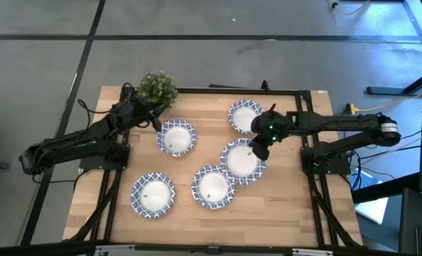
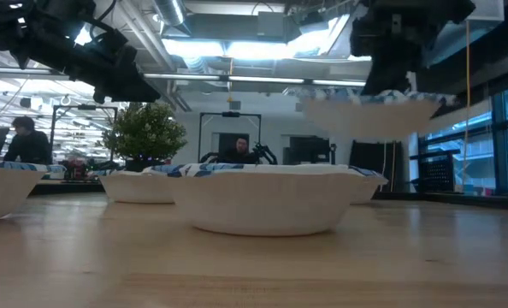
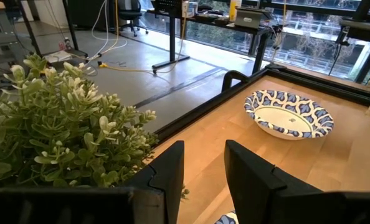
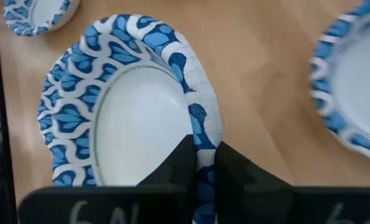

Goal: Nest bowls inside each other
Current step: Stack the white bowl on top of the other white bowl

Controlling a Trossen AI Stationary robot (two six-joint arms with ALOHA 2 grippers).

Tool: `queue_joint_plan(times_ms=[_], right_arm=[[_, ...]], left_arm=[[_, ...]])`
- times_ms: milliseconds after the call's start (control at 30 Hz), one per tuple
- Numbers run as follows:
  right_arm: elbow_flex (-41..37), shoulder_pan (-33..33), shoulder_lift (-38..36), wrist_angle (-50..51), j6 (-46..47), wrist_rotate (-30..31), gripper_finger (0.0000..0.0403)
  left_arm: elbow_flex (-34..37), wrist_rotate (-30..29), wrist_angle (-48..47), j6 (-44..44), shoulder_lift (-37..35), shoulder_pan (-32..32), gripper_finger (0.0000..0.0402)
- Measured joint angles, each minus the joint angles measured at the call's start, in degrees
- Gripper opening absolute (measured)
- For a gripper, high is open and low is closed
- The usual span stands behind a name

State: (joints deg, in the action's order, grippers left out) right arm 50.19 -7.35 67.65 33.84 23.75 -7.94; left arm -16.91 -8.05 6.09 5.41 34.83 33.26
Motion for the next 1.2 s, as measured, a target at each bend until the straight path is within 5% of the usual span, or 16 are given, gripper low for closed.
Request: queue_joint_plan(times_ms=[300, 800, 1200], right_arm=[[0.5, 3.6, 11.9, -16.76, 0.2, -7.51, 0.0039], [16.75, 6.86, 30.64, -16.69, -8.62, -8.41, 0.0039], [18.51, 8.38, 34.32, -16.33, -10.8, -10.12, 0.008]], left_arm=[[0.0, -0.02, 0.0, 0.0, 0.0, 0.0, 0.011], [0.01, -0.04, -0.25, 0.17, 0.01, -0.01, 0.011], [0.0, -0.04, -3.72, 0.4, 0.02, -0.01, 0.011]])
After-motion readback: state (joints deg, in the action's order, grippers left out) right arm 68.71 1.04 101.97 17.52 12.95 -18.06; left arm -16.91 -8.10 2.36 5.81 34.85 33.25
